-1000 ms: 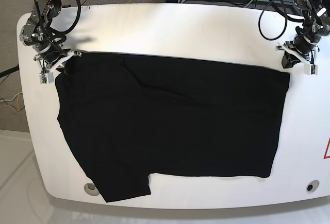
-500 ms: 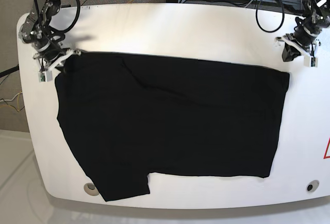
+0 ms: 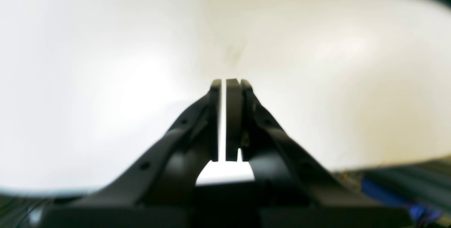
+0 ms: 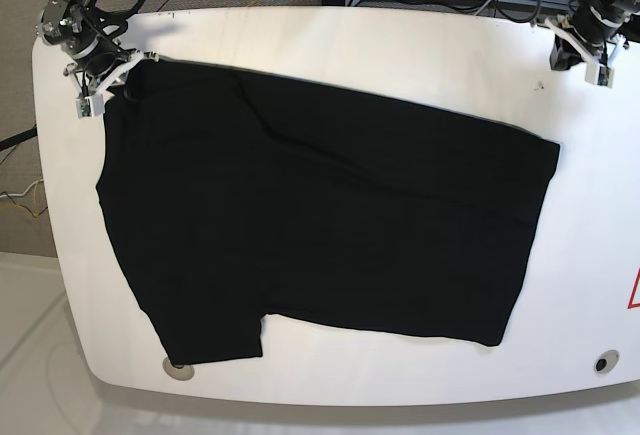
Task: Fold the T-shirt properly
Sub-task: 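Open the left gripper and lift it off the shirt corner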
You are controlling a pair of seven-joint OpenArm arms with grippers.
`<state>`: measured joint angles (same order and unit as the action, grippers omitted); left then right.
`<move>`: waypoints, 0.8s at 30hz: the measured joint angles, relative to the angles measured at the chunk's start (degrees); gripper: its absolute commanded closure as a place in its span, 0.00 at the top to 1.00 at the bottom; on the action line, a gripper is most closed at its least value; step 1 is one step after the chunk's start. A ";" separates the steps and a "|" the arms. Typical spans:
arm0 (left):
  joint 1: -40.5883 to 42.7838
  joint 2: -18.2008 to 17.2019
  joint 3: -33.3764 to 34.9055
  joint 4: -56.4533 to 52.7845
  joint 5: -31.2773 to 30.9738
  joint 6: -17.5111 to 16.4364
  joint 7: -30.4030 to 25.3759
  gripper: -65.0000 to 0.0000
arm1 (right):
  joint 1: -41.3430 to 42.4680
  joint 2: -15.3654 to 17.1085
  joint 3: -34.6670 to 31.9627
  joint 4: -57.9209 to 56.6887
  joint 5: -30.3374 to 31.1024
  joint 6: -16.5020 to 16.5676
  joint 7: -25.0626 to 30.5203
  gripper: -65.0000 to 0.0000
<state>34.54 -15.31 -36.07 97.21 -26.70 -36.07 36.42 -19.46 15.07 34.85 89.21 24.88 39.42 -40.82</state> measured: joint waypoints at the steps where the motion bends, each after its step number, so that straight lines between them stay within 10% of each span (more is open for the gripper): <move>1: 0.22 0.04 0.00 0.52 -0.11 0.00 0.02 0.00 | -0.13 0.02 0.07 0.02 0.00 -0.02 0.04 0.00; 24: 1.33 -2.12 1.68 3.89 -1.05 -1.18 -0.07 0.16 | -0.37 -0.31 -0.22 0.79 -0.17 -0.28 0.04 0.00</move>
<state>35.88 -17.43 -34.39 101.10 -27.75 -37.26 36.36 -19.84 14.76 34.63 90.00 24.71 39.13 -40.77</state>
